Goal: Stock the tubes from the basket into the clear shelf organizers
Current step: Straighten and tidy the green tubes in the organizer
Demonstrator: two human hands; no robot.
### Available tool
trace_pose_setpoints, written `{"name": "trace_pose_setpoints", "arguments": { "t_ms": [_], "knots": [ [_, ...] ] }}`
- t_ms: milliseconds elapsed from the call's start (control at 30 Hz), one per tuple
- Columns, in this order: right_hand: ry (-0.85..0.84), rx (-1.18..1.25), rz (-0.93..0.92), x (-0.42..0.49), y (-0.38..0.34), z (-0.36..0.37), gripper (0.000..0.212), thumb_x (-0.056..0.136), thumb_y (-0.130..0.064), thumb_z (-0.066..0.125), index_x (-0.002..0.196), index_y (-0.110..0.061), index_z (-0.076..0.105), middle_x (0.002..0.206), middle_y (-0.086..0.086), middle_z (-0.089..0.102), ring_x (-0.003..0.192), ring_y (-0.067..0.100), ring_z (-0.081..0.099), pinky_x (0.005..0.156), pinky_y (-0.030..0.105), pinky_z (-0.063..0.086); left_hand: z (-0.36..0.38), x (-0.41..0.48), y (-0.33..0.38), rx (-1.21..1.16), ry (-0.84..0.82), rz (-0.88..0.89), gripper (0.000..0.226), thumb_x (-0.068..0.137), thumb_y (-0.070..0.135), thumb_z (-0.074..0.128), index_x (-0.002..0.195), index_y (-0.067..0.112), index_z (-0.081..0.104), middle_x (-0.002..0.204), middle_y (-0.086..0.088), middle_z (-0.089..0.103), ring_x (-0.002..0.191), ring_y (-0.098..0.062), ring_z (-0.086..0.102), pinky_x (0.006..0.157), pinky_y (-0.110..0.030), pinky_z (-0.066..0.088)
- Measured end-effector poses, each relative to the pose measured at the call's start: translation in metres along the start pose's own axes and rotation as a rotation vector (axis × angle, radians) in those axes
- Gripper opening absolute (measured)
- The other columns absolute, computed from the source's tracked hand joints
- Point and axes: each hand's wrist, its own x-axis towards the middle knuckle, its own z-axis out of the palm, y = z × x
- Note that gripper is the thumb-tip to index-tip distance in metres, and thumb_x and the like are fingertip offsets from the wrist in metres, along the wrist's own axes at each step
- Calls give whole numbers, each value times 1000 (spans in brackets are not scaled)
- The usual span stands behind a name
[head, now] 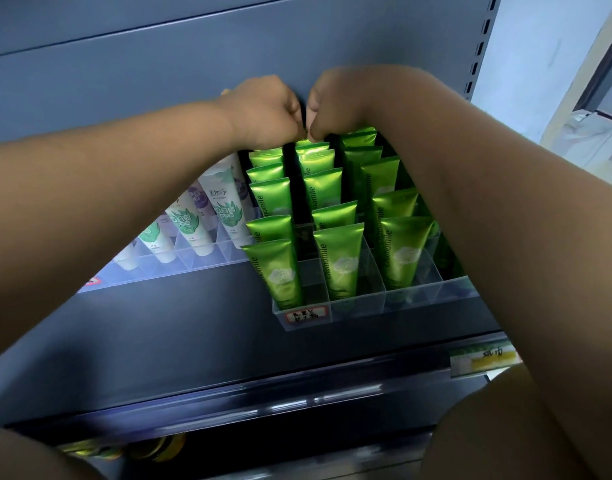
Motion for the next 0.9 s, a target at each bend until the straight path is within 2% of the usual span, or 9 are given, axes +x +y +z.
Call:
{"name": "trace_pose_setpoints", "arguments": {
  "t_ms": [67,167,300,400,500,600,667,733,900],
  "knots": [
    [-3,6,-9,0,-1,-2,17,90,-31,69,106,-24,71,98,1,61,100,24,58,91,32,44,-1,-4,2,-8,1,19,16,78,47,63,80,34,72,94,4,72,101,-27,64,101,-45,49],
    [-24,10,-12,-2,-3,-5,21,89,-34,68,108,-27,73,104,-1,65,109,25,61,103,40,46,-1,-7,3,-7,42,26,19,89,34,64,96,20,75,100,-6,73,100,-30,64,91,-36,53],
    [-9,-11,-26,-10,-9,-11,24,89,-31,64,106,-17,72,107,7,69,106,30,63,97,38,50,-5,-21,8,9,138,-15,38,77,45,51,93,17,72,96,-11,72,94,-35,64,84,-43,56],
    [61,-41,-52,-24,-18,-12,32,94,-27,53,117,-11,69,117,16,67,111,35,60,93,36,47,-8,-38,12,80,265,3,52,78,50,39,103,15,69,103,-17,71,99,-41,63,82,-46,55],
    [172,-59,-56,-43,-26,-8,45,93,-43,42,119,-15,65,121,17,66,114,37,60,92,38,48,-8,-58,13,169,393,-4,46,93,47,42,110,10,63,113,-21,66,108,-44,60,86,-47,49],
    [278,-29,-35,-74,-34,-5,62,83,-55,34,124,-19,61,127,12,64,122,35,58,99,47,49,-12,-88,20,146,444,-5,53,94,50,36,113,8,62,116,-21,65,110,-43,59,89,-47,47],
    [305,2,-37,-99,-36,-1,60,86,-58,37,124,-18,60,130,10,63,125,33,55,102,49,48,-15,-112,27,122,455,-19,57,93,52,32,114,9,62,118,-20,66,113,-41,57,92,-47,46],
    [327,29,-50,-125,-31,2,46,90,-57,43,111,-20,59,120,7,64,117,31,57,96,46,49,-19,-134,36,86,468,-56,56,97,54,33,114,10,62,118,-20,65,115,-41,56,95,-47,45],
    [359,233,-5,-168,-11,-1,43,96,-44,56,132,-21,64,136,3,63,125,23,57,105,39,46,-25,-168,67,-97,427,-121,49,99,54,46,115,11,62,105,-15,68,112,-38,58,91,-45,50]
  ]
}}
